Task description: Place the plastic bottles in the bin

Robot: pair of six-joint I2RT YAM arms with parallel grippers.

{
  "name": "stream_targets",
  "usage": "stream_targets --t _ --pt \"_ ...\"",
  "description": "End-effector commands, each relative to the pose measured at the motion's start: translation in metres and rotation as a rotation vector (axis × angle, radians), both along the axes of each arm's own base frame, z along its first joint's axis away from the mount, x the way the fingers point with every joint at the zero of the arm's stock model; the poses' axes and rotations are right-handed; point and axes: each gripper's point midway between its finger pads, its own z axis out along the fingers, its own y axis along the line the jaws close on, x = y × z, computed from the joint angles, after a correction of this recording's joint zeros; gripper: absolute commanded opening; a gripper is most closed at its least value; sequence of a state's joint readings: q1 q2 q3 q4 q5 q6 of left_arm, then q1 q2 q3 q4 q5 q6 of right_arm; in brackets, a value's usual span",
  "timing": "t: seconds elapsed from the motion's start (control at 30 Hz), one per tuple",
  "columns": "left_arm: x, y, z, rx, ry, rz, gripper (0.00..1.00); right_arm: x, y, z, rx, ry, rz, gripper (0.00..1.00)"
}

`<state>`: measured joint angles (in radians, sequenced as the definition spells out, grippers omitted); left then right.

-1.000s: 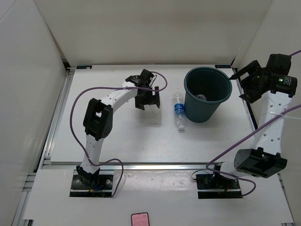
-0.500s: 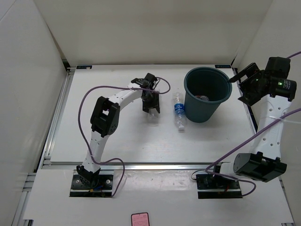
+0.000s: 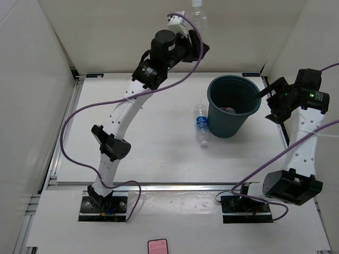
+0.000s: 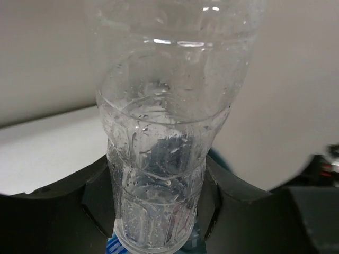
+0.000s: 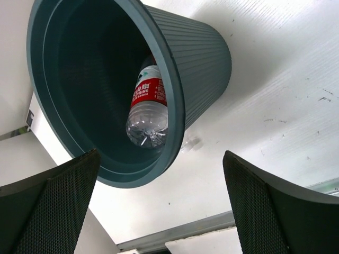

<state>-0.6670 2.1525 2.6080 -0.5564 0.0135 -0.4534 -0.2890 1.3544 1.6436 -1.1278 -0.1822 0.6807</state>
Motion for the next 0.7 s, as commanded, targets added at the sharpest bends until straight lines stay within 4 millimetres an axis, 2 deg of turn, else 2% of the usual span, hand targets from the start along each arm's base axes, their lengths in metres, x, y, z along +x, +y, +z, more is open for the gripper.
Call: stream_targets --t 0.0,0.07,0.1,0.13,0.2,0.27,0.33,0.37,0.4,0.43,0.47,0.5,0.53,0.67 --pt "-0.009 -0.044 -0.010 -0.022 -0.044 -0.137 0.51 -0.002 -0.003 0.021 -0.022 -0.070 -0.013 1.00" --pt "-0.015 -0.060 -0.003 -0.081 -0.057 -0.187 0.55 -0.005 -0.005 0.034 -0.047 -0.100 -0.012 1.00" --pt "-0.018 -0.070 -0.009 -0.092 -0.050 -0.209 0.57 -0.005 -0.007 0.036 -0.058 -0.106 -0.020 1.00" --pt "-0.018 -0.071 -0.002 -0.129 -0.050 -0.210 0.58 -0.006 -0.008 0.039 -0.067 -0.108 -0.027 1.00" --pt "-0.018 -0.088 -0.015 -0.148 -0.040 -0.253 0.59 -0.008 -0.008 0.045 -0.080 -0.128 -0.020 1.00" --pt "-0.033 -0.103 -0.018 -0.162 -0.024 -0.310 0.62 -0.010 -0.008 0.051 -0.093 -0.146 -0.013 1.00" --pt "-0.039 -0.115 -0.036 -0.150 0.011 -0.348 0.67 -0.014 -0.006 0.056 -0.098 -0.163 -0.013 1.00" --pt "-0.041 -0.116 -0.036 -0.150 0.012 -0.360 0.71 -0.014 -0.008 0.052 -0.103 -0.152 -0.020 1.00" --pt "-0.042 -0.116 -0.036 -0.149 0.012 -0.369 0.81 -0.017 -0.007 0.050 -0.102 -0.149 -0.020 1.00" --pt "-0.044 -0.114 -0.029 -0.155 0.004 -0.370 1.00 -0.017 -0.007 0.050 -0.102 -0.149 -0.020 1.00" --pt "-0.042 -0.113 -0.029 -0.147 -0.007 -0.360 1.00 -0.019 -0.007 0.047 -0.101 -0.143 -0.020 1.00" --pt "-0.043 -0.107 -0.017 -0.151 -0.034 -0.342 1.00 -0.019 -0.007 0.047 -0.101 -0.143 -0.020 1.00" --pt "-0.051 -0.099 0.005 -0.170 -0.063 -0.344 1.00 -0.020 -0.007 0.038 -0.093 -0.118 -0.019 1.00" --pt "-0.071 -0.080 0.029 -0.140 -0.123 -0.353 1.00 -0.019 0.000 0.032 -0.049 -0.116 -0.008 1.00"
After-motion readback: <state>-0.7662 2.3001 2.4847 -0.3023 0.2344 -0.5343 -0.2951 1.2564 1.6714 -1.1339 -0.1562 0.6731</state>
